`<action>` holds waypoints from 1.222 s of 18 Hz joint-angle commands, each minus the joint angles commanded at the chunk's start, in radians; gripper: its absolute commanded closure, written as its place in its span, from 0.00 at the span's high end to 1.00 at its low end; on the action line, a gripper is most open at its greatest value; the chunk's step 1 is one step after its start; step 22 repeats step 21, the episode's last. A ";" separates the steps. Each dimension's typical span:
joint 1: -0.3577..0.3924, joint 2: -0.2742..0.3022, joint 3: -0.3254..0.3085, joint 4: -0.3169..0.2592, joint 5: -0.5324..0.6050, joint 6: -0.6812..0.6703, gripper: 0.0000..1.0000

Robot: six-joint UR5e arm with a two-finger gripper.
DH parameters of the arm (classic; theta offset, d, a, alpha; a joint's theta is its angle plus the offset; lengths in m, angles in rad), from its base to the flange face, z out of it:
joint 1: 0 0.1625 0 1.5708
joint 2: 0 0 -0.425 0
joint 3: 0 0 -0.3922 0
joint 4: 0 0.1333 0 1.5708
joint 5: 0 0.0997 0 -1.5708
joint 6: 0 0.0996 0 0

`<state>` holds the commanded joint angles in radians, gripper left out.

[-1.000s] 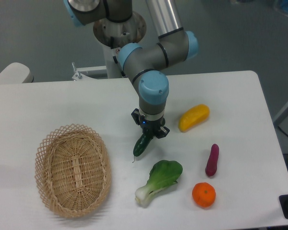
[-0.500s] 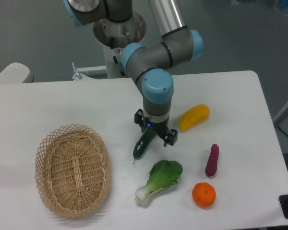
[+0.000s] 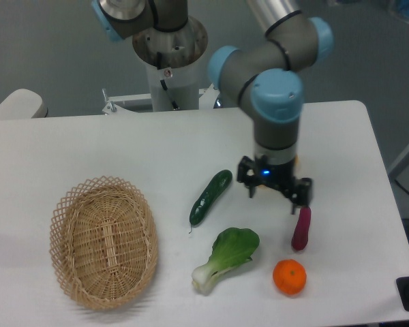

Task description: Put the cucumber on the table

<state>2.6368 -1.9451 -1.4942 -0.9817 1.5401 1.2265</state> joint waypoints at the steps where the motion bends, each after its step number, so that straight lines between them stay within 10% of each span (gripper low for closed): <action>1: 0.018 -0.006 0.009 0.000 0.000 0.061 1.00; 13: 0.155 -0.025 0.071 -0.008 0.002 0.473 1.00; 22: 0.161 -0.025 0.069 -0.009 -0.002 0.485 1.00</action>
